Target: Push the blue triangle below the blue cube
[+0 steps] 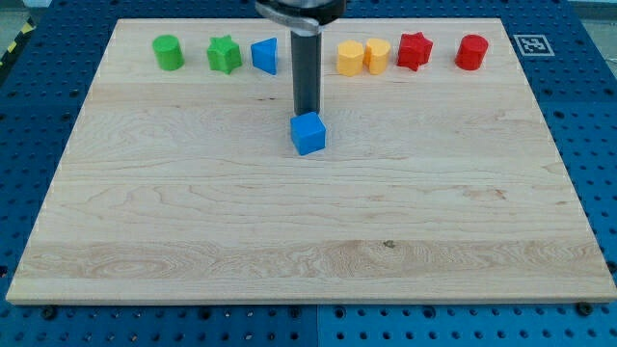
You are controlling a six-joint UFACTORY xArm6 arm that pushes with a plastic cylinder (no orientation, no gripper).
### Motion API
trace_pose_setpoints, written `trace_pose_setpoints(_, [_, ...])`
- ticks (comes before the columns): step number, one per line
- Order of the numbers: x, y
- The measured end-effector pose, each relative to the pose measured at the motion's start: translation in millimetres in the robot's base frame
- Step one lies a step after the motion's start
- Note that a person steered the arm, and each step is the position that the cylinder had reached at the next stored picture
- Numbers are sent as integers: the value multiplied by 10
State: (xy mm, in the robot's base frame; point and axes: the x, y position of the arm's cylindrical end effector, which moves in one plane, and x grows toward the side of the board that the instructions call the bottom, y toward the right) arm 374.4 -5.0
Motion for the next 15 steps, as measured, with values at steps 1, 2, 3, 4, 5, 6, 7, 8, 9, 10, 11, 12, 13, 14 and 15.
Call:
trace_pose_setpoints(1, [-339, 0])
trace_pose_setpoints(2, [-746, -7])
trace_pose_setpoints(3, [-1089, -40])
trace_pose_setpoints(4, [-1217, -174])
trace_pose_setpoints(5, [-1217, -614])
trace_pose_setpoints(6, [-1217, -840])
trace_pose_setpoints(7, [-1217, -831])
trace_pose_setpoints(8, [-1217, -634])
trace_pose_setpoints(9, [-1122, -555])
trace_pose_setpoints(10, [-821, -717])
trace_pose_setpoints(11, [-482, -958])
trace_pose_setpoints(12, [-121, -1071])
trace_pose_setpoints(13, [-82, -1127])
trace_pose_setpoints(14, [-334, -1161])
trace_pose_setpoints(15, [-330, -1533])
